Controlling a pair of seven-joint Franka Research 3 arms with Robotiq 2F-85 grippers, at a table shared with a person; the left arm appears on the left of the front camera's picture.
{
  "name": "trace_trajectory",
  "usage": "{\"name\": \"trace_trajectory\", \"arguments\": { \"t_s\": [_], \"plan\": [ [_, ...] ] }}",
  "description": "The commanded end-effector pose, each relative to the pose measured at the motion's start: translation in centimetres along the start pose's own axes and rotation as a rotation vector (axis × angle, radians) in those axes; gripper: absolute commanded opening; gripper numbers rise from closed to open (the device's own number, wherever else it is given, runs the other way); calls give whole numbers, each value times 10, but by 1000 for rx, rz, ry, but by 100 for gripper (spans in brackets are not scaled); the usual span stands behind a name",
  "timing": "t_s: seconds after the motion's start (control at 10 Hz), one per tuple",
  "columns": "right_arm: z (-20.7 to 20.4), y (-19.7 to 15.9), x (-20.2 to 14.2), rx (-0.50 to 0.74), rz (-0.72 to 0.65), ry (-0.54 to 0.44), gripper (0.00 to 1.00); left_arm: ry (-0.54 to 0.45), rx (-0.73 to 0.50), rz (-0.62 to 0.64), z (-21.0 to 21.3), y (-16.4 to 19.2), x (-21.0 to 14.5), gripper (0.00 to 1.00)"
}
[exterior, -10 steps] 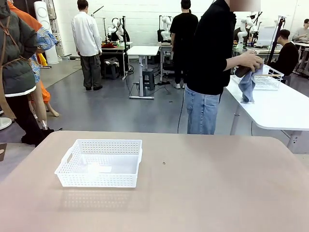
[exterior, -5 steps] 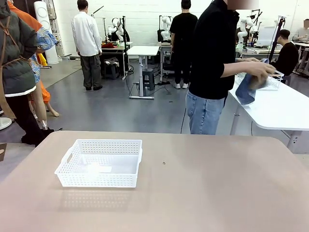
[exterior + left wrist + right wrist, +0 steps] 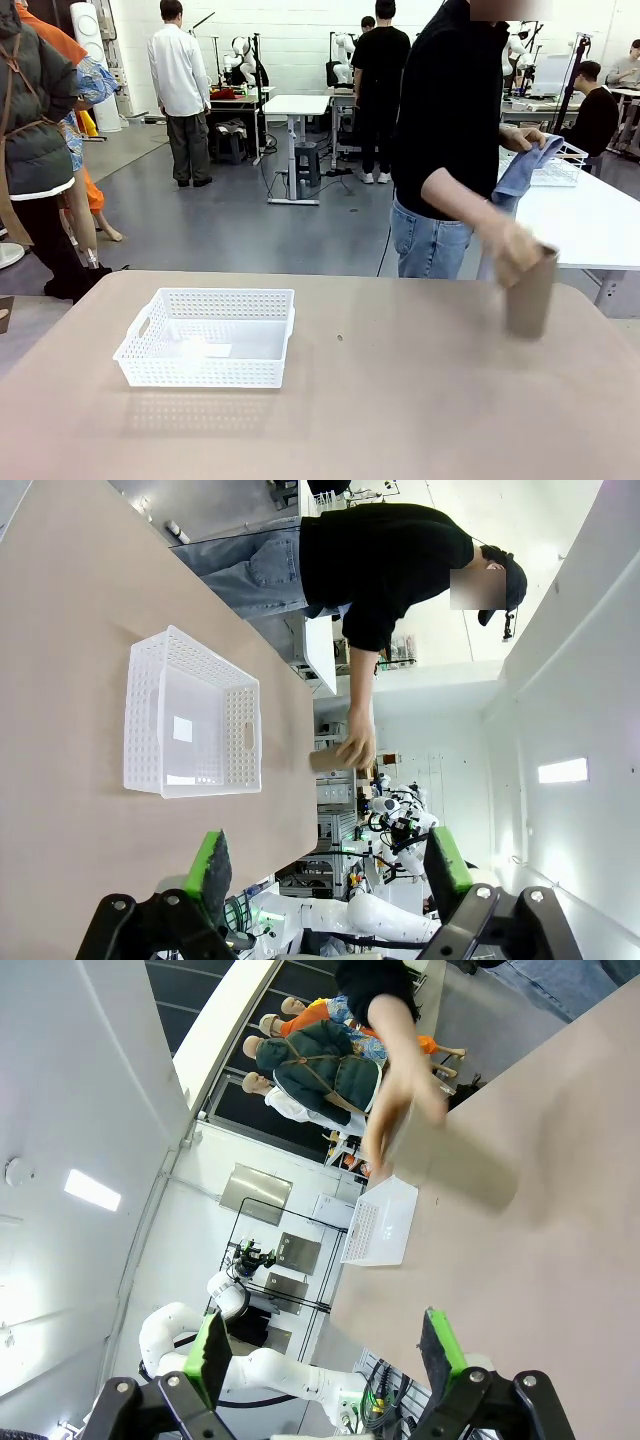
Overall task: Clean and organize the cups into the basket.
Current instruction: Pick up the Organizing basket and move it to the center of the table, then pick up the Reusable plastic cup from the right side of the table and place it inside the Organizing basket.
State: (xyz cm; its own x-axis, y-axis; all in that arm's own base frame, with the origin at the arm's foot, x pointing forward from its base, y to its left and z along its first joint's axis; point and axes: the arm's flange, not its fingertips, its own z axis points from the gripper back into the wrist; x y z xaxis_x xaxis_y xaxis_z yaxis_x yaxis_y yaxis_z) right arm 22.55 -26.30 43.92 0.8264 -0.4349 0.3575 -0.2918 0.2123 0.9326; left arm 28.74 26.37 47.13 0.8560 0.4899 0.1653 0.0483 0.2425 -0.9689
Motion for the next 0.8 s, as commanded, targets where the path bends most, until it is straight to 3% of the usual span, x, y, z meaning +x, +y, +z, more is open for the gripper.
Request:
{"name": "trace_trajectory", "arguments": {
  "t_s": [0.0, 0.7],
  "plan": [
    [2, 0, -1, 10, 6, 3, 100, -5, 9, -8, 2, 1, -1, 100],
    [2, 0, -1, 10, 6, 3, 100, -5, 9, -8, 2, 1, -1, 100]
  ]
}}
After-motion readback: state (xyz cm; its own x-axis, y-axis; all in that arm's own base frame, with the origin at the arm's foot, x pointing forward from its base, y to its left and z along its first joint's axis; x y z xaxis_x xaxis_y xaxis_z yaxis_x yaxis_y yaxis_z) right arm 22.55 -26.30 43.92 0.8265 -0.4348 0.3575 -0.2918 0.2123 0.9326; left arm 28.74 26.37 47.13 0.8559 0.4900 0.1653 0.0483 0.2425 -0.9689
